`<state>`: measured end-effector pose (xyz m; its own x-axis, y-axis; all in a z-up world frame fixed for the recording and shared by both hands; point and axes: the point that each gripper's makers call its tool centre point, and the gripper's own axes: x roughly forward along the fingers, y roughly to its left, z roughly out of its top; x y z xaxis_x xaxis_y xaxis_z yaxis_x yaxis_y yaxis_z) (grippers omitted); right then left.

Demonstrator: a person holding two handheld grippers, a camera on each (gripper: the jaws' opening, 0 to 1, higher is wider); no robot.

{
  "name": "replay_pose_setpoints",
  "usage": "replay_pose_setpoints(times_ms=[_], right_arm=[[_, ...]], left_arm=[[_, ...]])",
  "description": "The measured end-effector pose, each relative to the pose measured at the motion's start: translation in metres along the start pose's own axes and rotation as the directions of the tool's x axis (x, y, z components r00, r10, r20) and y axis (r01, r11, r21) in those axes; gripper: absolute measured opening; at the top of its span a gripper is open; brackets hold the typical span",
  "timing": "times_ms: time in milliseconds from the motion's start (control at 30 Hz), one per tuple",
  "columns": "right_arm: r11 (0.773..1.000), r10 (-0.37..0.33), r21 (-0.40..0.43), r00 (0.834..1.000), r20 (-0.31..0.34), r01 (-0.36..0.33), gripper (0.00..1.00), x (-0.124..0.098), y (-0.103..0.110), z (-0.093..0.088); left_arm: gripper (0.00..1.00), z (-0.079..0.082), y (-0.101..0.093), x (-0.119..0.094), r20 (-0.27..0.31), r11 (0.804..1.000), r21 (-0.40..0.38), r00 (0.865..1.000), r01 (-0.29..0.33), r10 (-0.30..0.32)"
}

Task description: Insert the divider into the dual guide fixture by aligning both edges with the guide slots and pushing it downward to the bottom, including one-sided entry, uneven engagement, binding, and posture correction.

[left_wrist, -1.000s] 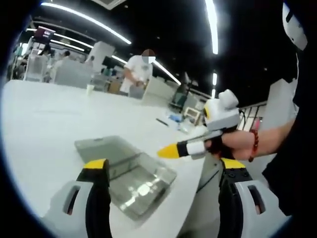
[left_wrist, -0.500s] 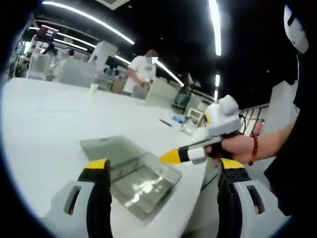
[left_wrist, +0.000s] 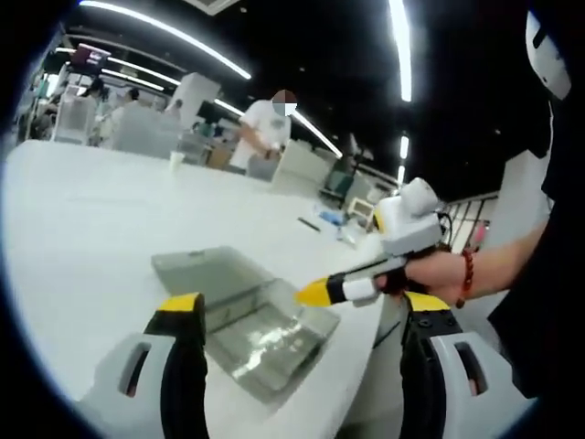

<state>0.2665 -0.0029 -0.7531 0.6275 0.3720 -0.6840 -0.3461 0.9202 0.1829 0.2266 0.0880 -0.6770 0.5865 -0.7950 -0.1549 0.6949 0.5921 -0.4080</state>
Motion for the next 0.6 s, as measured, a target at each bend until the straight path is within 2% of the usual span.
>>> replay_pose_setpoints(times_ms=[600], right_arm=[[1.0, -0.004, -0.013, 0.999, -0.041, 0.003, 0.0, 0.0039, 0.0013, -0.0037]], left_arm=[[0.85, -0.0021, 0.0056, -0.0013, 0.002, 1.0, -0.02, 1.0, -0.012, 0.012]])
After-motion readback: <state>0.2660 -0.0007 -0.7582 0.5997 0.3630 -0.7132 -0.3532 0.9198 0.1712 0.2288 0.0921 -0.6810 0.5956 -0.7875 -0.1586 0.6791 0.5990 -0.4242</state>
